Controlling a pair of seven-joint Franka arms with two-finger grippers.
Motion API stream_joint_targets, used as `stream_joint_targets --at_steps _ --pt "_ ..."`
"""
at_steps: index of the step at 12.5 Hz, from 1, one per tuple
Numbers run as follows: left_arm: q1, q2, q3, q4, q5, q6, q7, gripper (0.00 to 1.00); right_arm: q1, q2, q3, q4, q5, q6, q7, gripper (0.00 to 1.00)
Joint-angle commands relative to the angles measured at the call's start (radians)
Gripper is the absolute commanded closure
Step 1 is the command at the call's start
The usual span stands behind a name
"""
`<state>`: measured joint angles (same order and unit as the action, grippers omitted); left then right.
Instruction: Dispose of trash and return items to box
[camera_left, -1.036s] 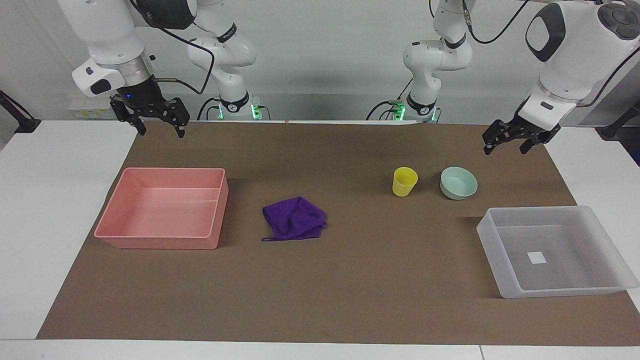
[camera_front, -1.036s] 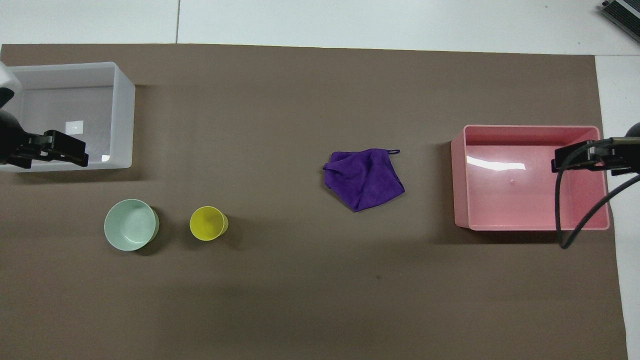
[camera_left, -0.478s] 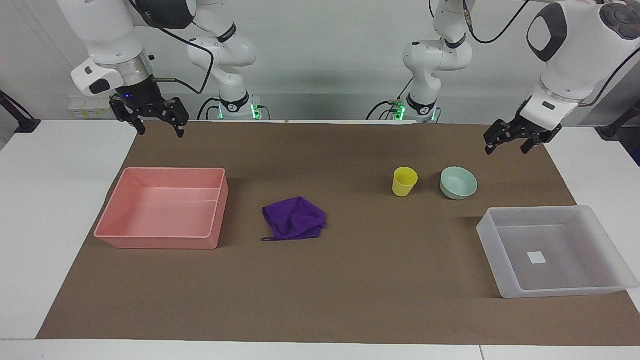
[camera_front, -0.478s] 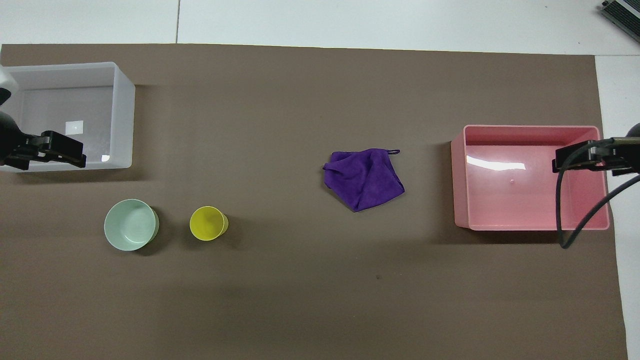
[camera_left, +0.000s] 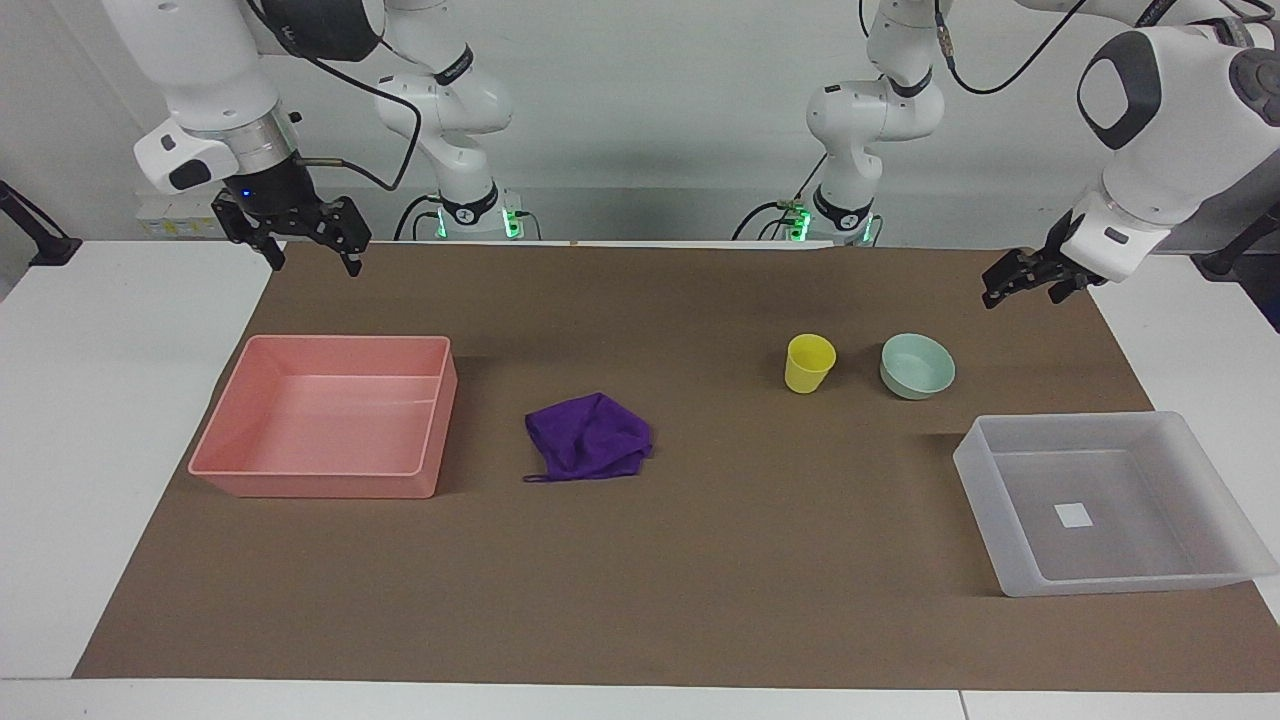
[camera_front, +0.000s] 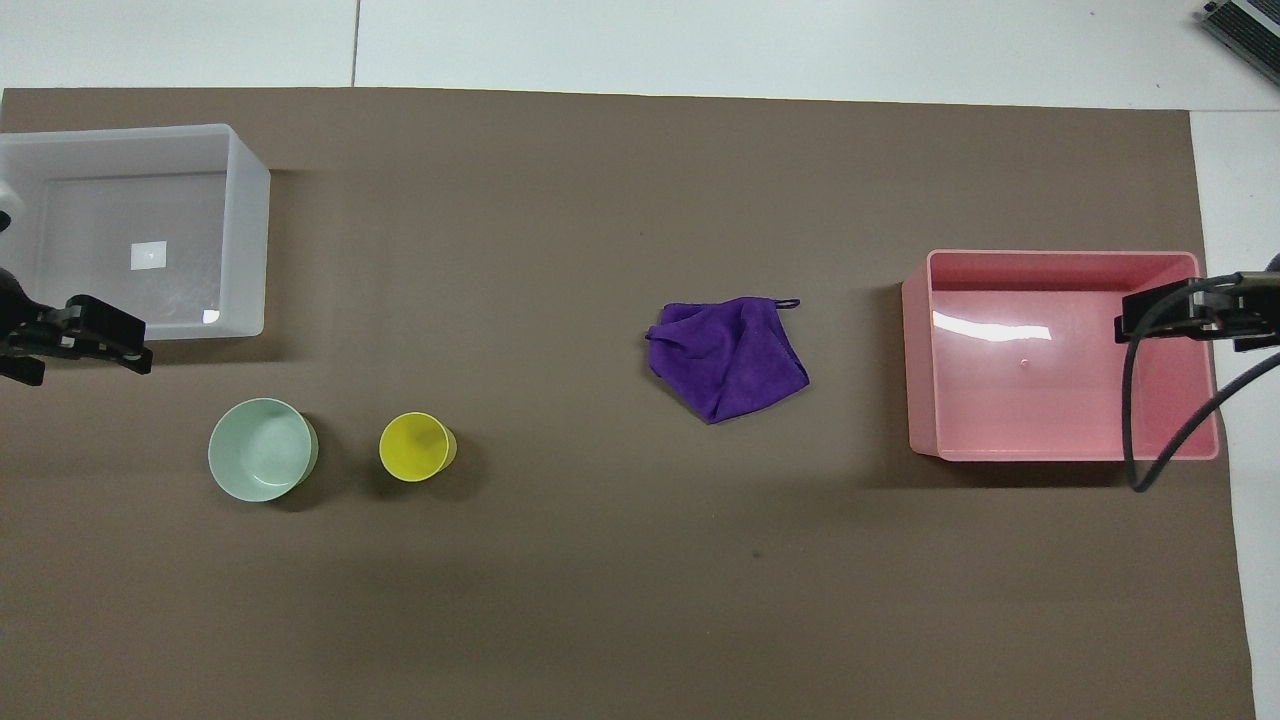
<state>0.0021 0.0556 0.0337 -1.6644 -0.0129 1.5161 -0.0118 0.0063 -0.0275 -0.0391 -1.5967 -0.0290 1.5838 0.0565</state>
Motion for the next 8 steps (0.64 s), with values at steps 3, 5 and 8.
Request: stream_joint_targets --at_steps 3,5,8 --pt "0.079 -0.112 -0.005 -0.318 0.004 0.204 0.156 0.00 0.000 -0.011 0.007 -0.011 -0.012 0.024 -0.017 0.00" --pt "0.079 -0.183 -0.003 -0.533 -0.005 0.379 0.165 0.00 0.000 -0.015 0.007 -0.022 -0.011 0.025 -0.015 0.00" --pt "0.059 -0.189 -0.005 -0.733 -0.012 0.626 0.165 0.00 -0.002 -0.017 0.007 -0.025 -0.002 0.025 -0.015 0.00"
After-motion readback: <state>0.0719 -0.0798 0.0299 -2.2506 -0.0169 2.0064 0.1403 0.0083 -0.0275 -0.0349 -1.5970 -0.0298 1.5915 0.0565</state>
